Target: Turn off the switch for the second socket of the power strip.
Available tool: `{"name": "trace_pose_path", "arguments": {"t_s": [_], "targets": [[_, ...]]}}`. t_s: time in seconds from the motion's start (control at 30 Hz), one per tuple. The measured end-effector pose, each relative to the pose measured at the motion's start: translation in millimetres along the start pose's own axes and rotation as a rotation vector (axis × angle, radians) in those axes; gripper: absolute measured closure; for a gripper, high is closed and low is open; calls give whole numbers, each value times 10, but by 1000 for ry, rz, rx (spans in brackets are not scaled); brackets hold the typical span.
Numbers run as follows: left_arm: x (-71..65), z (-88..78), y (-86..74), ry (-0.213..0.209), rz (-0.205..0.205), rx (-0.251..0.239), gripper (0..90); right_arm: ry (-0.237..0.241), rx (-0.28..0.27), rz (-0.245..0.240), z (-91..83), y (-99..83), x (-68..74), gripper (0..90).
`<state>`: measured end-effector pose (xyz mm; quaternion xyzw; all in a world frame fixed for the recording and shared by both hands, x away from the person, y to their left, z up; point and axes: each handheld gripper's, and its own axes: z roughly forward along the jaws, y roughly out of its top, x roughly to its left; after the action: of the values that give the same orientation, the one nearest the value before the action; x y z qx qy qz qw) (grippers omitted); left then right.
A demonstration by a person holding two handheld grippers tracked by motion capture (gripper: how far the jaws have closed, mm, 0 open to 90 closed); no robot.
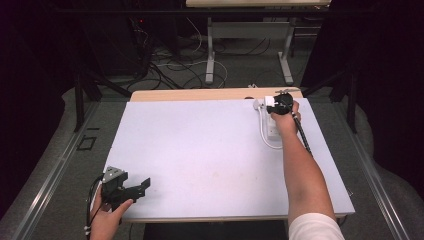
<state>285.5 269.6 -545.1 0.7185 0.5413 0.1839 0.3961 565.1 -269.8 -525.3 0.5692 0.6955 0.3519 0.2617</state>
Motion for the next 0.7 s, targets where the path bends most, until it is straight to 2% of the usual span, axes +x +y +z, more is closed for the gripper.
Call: {"name": "trace_pose_path", "arguments": {"t_s": [0.3,0.37,0.4,0.6,0.7], "targets": [[-20,27,19,-6,10,1,82,-6,9,-11,-87,16,23,462],[-26,33,23,-10,8,2,82,-21,10,-23,-116,22,34,399],[-29,35,26,-11,11,3,83,-27,8,-26,-132,26,38,396],[-46,51,39,-13,20,3,83,1,9,-20,-234,52,96,371],[-53,59,44,-15,22,4,83,8,11,-13,-288,64,123,321]]}}
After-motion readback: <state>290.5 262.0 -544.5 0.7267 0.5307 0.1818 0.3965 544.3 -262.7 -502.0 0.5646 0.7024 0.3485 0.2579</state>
